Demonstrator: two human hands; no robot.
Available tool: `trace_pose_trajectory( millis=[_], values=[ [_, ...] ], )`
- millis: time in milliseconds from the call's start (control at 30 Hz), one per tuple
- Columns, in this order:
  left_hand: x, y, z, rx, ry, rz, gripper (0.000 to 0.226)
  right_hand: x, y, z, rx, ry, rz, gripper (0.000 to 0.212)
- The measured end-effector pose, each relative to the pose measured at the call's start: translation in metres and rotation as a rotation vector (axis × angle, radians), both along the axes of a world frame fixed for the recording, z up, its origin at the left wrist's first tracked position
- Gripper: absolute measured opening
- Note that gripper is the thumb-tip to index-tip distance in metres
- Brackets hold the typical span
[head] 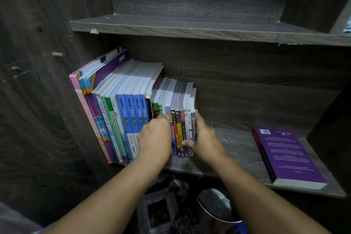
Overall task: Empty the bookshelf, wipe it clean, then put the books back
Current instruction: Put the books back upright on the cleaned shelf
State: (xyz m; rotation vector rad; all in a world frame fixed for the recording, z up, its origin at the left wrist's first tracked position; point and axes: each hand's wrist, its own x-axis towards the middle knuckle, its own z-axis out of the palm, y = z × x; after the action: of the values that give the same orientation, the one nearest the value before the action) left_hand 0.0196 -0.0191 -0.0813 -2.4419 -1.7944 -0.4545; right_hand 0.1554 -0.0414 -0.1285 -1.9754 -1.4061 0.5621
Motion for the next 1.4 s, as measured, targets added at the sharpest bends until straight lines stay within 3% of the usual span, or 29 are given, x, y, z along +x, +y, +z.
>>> trace_pose_trajectory(
  millis=[100, 333, 500, 633, 867, 1000, 1200, 1400],
  values=[
    [-0.004, -0.003, -0.006, -0.053, -0.037, -0.031, 0.023, 0.006, 0.001, 0.004, -0.064, -0.033, -0.005, 0.117],
    [0.007, 0.003, -0.011, -0.096, -0.139, 0.013, 0.023, -0.007, 0.008, 0.001, -0.149, -0.106, -0.075, 0.103],
    [0.003, 0.002, -0.012, -0.076, -0.211, 0.005, 0.016, -0.005, 0.007, 0.001, -0.141, 0.01, -0.098, 0.109],
    [0.002, 0.006, -0.006, -0.027, -0.248, -0.073, 0.03, -0.013, 0.013, -0.011, -0.226, 0.002, -0.104, 0.11],
    [0.003, 0.015, -0.008, 0.026, -0.282, -0.119, 0.035, 0.004, 0.003, -0.003, -0.169, -0.009, 0.008, 0.106],
    [0.003, 0.017, -0.007, 0.026, -0.293, -0.122, 0.034, 0.001, 0.005, 0.005, -0.031, 0.025, -0.01, 0.113],
    [0.001, 0.019, -0.004, -0.008, -0.35, -0.114, 0.049, 0.009, 0.009, 0.005, -0.074, 0.028, 0.012, 0.115],
    [0.005, 0.02, -0.001, 0.01, -0.35, -0.088, 0.046, 0.008, 0.01, -0.003, -0.055, 0.02, -0.001, 0.112]
  ],
)
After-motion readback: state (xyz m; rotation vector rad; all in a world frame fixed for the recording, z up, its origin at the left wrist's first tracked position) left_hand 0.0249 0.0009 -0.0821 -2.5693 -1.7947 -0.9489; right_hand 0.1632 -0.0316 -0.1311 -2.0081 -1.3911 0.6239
